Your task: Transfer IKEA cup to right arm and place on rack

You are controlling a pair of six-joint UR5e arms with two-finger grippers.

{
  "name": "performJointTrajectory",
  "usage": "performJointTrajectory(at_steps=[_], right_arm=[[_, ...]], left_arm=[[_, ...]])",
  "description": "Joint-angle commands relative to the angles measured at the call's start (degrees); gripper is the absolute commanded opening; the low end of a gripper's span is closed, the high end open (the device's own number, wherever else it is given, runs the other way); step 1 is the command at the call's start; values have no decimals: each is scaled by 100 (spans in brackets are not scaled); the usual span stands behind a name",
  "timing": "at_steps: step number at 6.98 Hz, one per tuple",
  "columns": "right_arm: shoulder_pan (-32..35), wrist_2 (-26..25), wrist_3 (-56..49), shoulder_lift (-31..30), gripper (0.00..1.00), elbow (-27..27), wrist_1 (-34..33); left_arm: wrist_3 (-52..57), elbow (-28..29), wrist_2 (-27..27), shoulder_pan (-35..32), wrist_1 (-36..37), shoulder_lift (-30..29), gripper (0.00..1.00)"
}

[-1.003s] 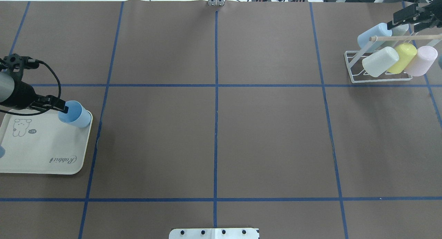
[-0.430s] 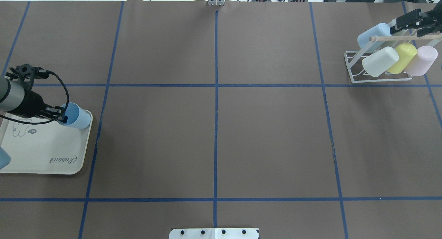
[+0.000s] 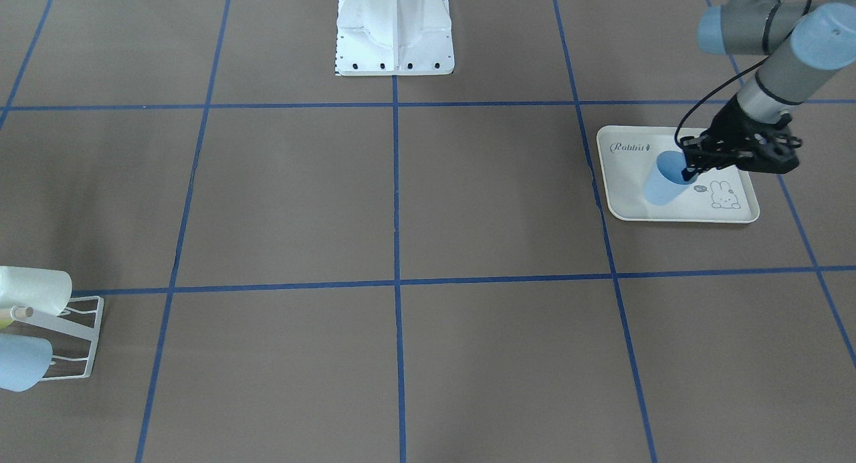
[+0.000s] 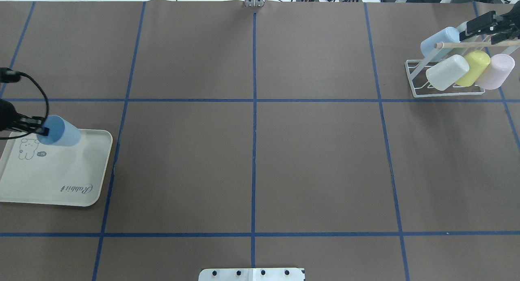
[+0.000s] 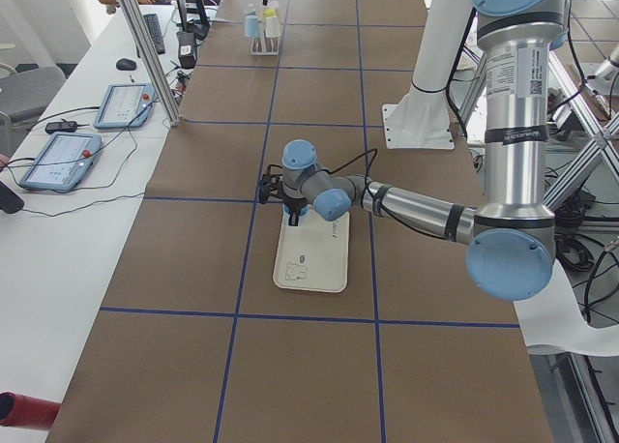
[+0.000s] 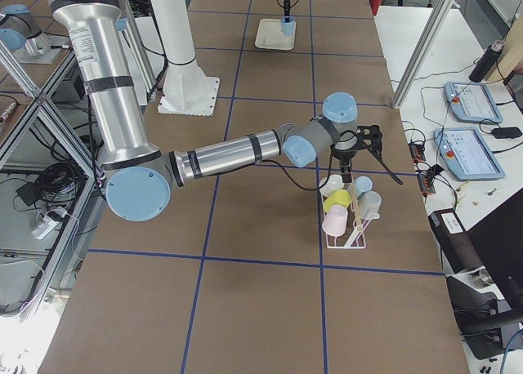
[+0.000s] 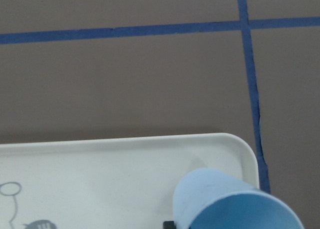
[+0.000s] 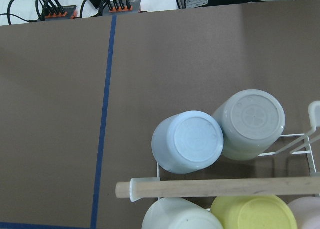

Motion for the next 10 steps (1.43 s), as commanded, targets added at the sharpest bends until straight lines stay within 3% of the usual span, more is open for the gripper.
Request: performJointTrajectory(at_steps=[1,2,4,5,7,8,9,10], right_arm=[[-6,42,3,8,100,6,-9],[-15,68,47,26,100,-2,-9],[-145,86,641,105,100,206,0],[-582,34,1567,140,100,565,17],[-980,-90,3081,394,100,1189,17],[-1077,-81,3593,456,100,1428,17],[-1130,-63,3876,578,100,1508,61],[-1314,-63,4253,632,100,1701,61]], left_arm=[[639,-696,-46,-724,619,269,0],[623,-875,-403,-838,1468,-139,0],[-120,-1235,-808,-804,1443,-729,0],[-829,-1341,-1037,-560,1415,-1185,0],[-2754,-967,-969,553,1161,-2562,0],[-2865,-434,-925,1046,1004,-3222,0],[-3414,-324,-620,1112,767,-3533,0],[-4168,-219,-574,1165,-114,-3536,0]])
